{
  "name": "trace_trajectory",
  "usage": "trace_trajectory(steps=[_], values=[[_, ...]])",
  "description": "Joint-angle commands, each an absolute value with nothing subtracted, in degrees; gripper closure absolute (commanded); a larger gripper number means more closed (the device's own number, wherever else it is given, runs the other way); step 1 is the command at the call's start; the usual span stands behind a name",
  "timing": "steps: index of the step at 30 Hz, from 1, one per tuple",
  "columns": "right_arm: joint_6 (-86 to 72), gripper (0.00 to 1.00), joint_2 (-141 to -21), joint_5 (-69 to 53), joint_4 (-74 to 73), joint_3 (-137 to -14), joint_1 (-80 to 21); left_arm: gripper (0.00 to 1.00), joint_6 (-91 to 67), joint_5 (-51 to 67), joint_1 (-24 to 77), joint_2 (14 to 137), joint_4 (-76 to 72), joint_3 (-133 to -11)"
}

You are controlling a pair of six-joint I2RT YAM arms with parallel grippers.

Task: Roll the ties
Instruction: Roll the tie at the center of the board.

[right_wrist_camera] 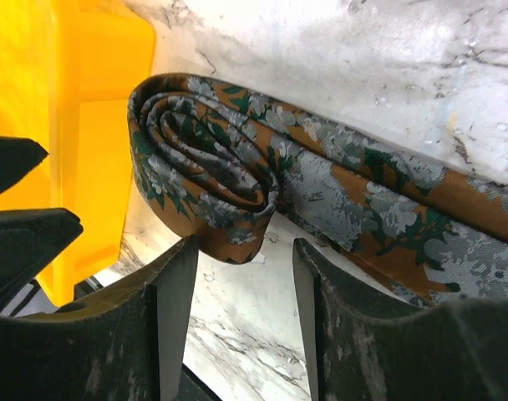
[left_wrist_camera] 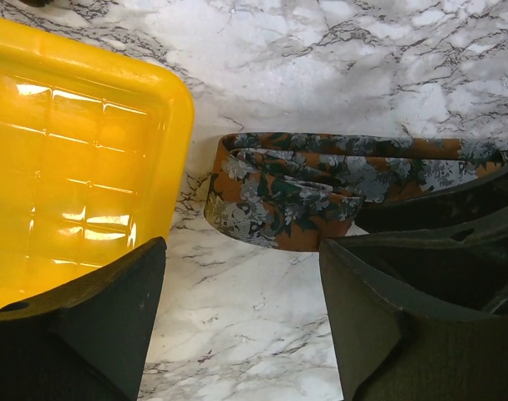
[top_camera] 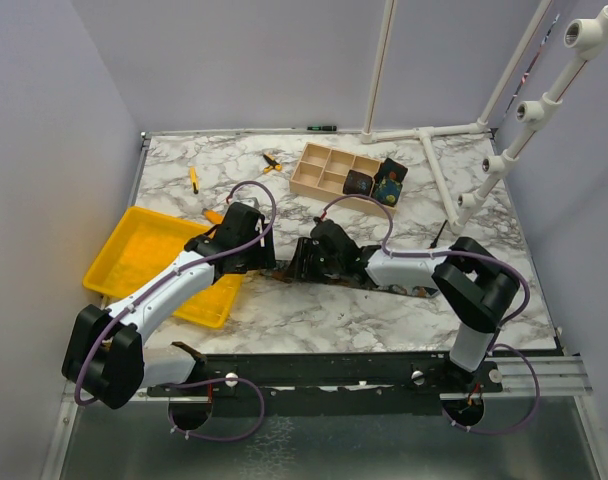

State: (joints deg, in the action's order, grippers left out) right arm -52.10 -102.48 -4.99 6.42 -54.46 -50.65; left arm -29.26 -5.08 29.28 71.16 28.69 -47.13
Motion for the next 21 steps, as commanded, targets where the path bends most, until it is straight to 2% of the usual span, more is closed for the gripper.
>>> trace_trajectory(steps=[1, 6, 12, 21], values=[[-53.0, 0.48, -104.21, -6.27, 10.07, -53.25, -49.18, 0.25, -28.52, -2.93, 28.67, 71.45, 27.52, -47.42], [-51.86, 0.58, -104.55, -7.9, 12.46, -53.09, -48.97, 0.25, -28.52, -2.46, 28.61, 70.9, 27.26, -46.69], [-50.01, 0.64, -105.91, -9.52, 13.3, -54.2, -49.0, 0.25, -28.52, -1.88, 28.48, 70.59, 26.81, -45.62], [-41.5, 0.7, -105.47, -6.43, 10.88, -56.51, -48.68, 0.25, -28.21, -1.59, 28.24, 69.84, 26.5, -43.67]])
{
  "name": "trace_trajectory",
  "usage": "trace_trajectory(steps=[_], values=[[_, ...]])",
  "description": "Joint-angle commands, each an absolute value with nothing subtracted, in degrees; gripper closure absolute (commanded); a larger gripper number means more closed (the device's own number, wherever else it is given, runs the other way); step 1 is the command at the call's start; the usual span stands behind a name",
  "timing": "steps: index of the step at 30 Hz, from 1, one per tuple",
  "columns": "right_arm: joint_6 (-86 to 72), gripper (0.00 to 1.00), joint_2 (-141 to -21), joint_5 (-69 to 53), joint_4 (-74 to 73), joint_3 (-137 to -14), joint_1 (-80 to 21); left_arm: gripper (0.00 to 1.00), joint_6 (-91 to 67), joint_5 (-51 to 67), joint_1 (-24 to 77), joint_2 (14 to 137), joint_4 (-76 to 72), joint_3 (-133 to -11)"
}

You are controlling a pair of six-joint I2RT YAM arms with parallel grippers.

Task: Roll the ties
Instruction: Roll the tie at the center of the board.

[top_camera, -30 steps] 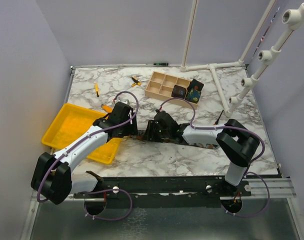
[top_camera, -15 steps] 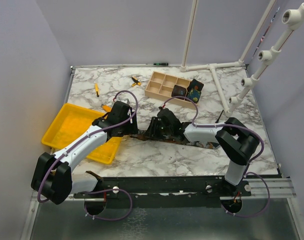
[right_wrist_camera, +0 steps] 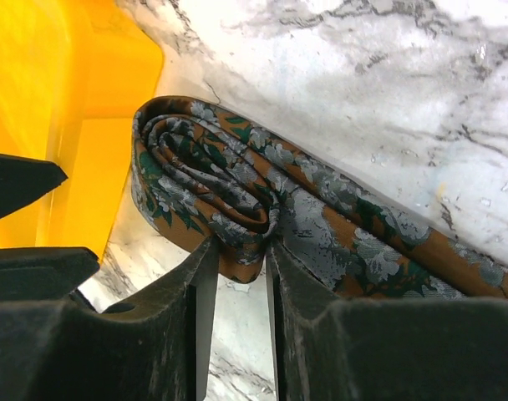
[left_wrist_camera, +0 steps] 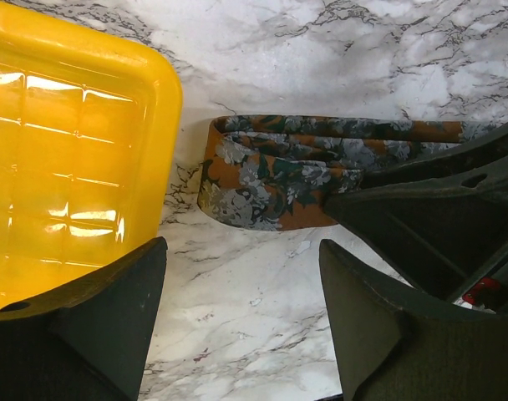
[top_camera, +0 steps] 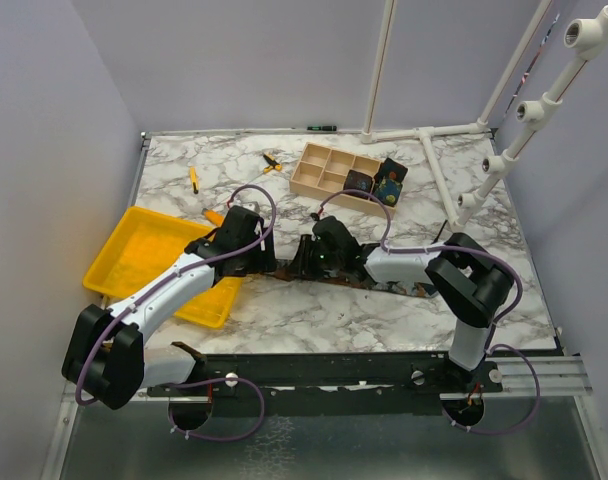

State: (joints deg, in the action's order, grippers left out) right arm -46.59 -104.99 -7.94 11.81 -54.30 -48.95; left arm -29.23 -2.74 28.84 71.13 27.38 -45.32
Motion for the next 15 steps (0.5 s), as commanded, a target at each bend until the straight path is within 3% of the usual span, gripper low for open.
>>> trace_trajectory(steps=[1, 15], values=[[-40.89, 0.7, -105.47, -6.56, 10.7, -56.98, -48.67, 0.25, -28.22, -1.58, 28.22, 69.82, 26.46, -43.54], [-33.15, 0.72, -108.42, -8.88, 8.0, -60.21, -46.62, 0.25, -27.35, 1.4, 25.7, 74.01, 25.1, -46.11]])
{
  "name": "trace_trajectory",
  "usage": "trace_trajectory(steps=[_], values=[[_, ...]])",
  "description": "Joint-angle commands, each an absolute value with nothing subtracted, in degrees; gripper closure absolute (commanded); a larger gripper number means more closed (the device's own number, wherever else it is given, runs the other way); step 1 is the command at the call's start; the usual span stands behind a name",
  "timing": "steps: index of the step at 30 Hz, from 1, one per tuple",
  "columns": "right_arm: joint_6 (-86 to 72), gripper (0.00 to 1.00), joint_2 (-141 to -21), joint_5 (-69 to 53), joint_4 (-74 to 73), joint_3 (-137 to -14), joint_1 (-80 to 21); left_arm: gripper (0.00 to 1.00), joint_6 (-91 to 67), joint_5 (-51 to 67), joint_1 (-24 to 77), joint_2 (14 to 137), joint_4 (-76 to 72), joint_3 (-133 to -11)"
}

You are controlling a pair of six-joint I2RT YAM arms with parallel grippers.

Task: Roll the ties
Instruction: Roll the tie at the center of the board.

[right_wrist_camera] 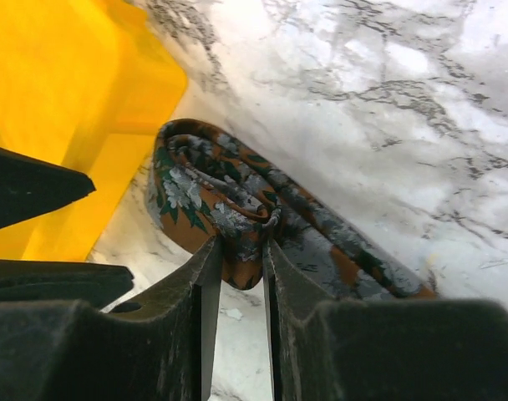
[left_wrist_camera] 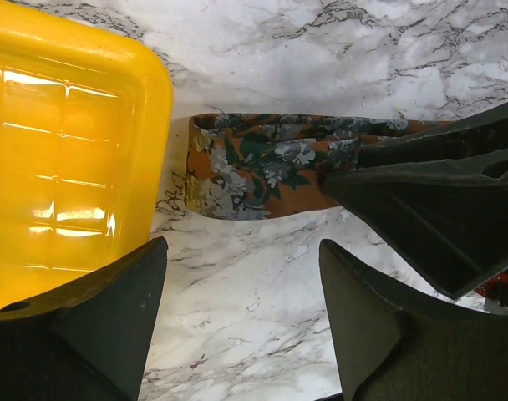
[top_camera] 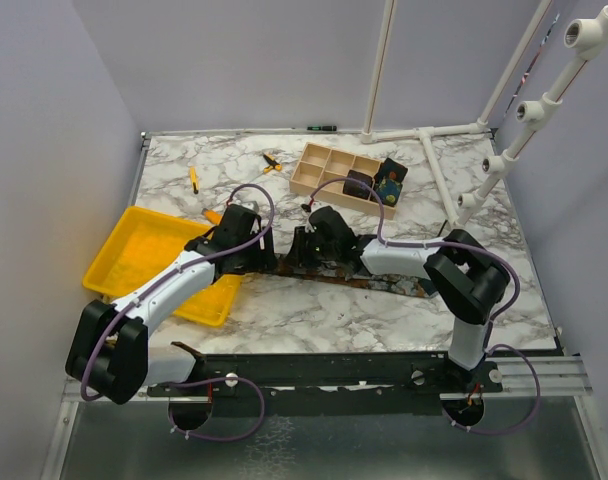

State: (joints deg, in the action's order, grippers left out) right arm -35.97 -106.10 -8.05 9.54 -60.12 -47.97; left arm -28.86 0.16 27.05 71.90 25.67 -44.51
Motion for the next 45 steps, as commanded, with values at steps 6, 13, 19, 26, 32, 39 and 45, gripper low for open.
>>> trace_trajectory(steps=[6, 13, 19, 26, 32, 39, 45], values=[[-33.28, 0.73, -108.74, -9.57, 9.29, -58.8, -45.91, 0.25, -27.33, 1.73, 24.77, 77.19, 23.95, -46.95], [-33.78, 0.73, -109.32, -10.42, 10.9, -57.35, -45.38, 0.25, -27.01, 4.63, 23.07, 82.0, 22.43, -48.98], [-34.1, 0.73, -109.67, -10.88, 12.65, -55.46, -45.14, 0.25, -26.57, 7.88, 21.52, 85.69, 21.64, -51.06], [-34.32, 0.74, -109.86, -11.38, 14.41, -52.99, -44.84, 0.26, -25.77, 11.26, 21.01, 89.87, 20.83, -52.64], [-34.53, 0.74, -109.78, -12.01, 15.9, -50.98, -44.4, 0.26, -22.19, 12.11, 20.29, 91.3, 20.82, -52.18], [-34.8, 0.74, -109.9, -12.87, 17.08, -49.69, -44.21, 0.26, -18.94, 12.08, 18.18, 89.46, 20.18, -50.0], [-34.49, 0.75, -109.63, -12.96, 17.24, -49.51, -44.13, 0.31, -17.95, 15.28, 17.86, 90.63, 18.34, -48.95]])
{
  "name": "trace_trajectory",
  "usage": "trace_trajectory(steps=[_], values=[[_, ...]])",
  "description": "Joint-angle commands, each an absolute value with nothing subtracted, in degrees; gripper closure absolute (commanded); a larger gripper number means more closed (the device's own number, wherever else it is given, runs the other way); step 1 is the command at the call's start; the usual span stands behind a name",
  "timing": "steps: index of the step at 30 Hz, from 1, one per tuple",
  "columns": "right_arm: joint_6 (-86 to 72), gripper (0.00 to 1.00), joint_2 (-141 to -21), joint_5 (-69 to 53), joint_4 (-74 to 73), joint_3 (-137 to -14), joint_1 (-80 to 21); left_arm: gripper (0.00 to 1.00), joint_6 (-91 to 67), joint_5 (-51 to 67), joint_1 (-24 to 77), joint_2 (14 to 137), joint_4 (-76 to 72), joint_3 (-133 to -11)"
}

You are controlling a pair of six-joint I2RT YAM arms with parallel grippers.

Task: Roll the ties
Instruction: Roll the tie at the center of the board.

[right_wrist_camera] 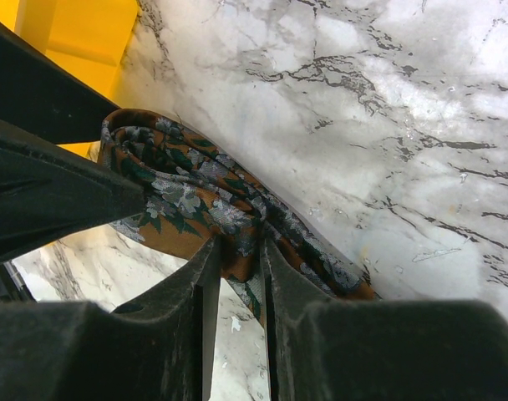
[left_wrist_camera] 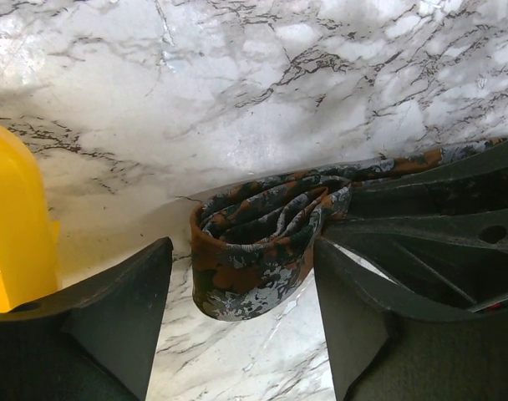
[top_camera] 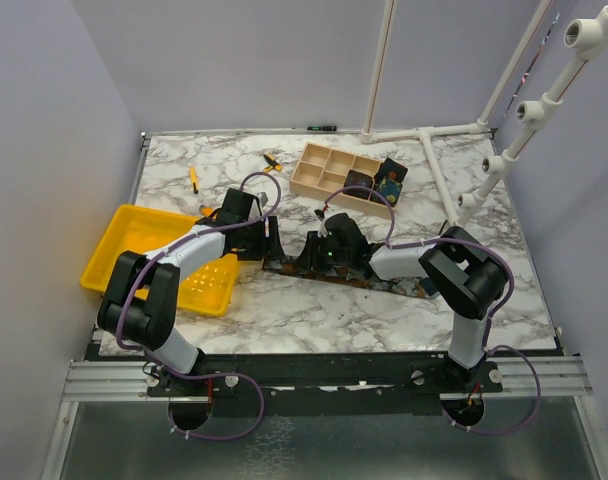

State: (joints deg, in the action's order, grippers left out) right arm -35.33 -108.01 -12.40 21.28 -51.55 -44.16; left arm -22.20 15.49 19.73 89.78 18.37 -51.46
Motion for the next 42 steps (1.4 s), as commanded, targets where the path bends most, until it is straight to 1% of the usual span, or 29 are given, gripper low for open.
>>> trace_trajectory(steps=[1, 6, 10, 14, 15, 16, 18, 24, 27, 29, 35, 42], values=[[-34.53, 0.75, -109.59, -13.0, 17.3, -49.47, -44.12, 0.32, -17.71, 15.91, 17.84, 90.55, 18.07, -48.74], [-34.47, 0.75, -109.42, -13.07, 17.37, -49.44, -44.17, 0.33, -17.23, 18.9, 17.89, 90.31, 17.16, -47.35], [-34.45, 0.75, -109.56, -13.31, 17.27, -49.74, -44.12, 0.42, -17.4, 20.04, 17.86, 90.89, 16.03, -46.1], [-34.45, 0.75, -109.58, -13.43, 17.3, -49.72, -44.12, 0.56, -17.59, 21.05, 17.84, 91.19, 15.56, -45.97], [-34.5, 0.75, -109.53, -13.45, 17.31, -49.74, -44.12, 0.6, -17.6, 21.22, 17.86, 91.03, 15.56, -46.1], [-34.54, 0.75, -109.63, -13.57, 17.38, -49.75, -44.12, 0.66, -17.73, 21.26, 17.84, 90.91, 15.47, -46.09], [-34.58, 0.75, -109.67, -13.68, 17.36, -49.87, -44.13, 0.76, -17.88, 21.32, 17.84, 90.53, 15.47, -46.07], [-34.94, 0.75, -109.9, -14.06, 17.4, -50.02, -44.12, 1.0, -19.12, 21.12, 17.92, 88.77, 15.53, -45.68], [-35.63, 0.74, -110.08, -13.54, 17.1, -50.09, -44.12, 1.0, -20.21, 20.27, 18.57, 87.52, 16.06, -45.28], [-36.36, 0.71, -109.68, -12.72, 16.73, -49.93, -44.12, 1.0, -20.71, 17.34, 19.73, 86.57, 17.49, -45.53], [-38.12, 0.52, -106.18, -9.59, 14.79, -49.2, -44.12, 1.0, -22.35, 5.32, 23.13, 83.94, 24.5, -48.8], [-39.68, 0.37, -98.68, -6.5, 10.97, -46.37, -43.68, 1.0, -23.81, -9.98, 28.93, 84.63, 35.35, -56.58]])
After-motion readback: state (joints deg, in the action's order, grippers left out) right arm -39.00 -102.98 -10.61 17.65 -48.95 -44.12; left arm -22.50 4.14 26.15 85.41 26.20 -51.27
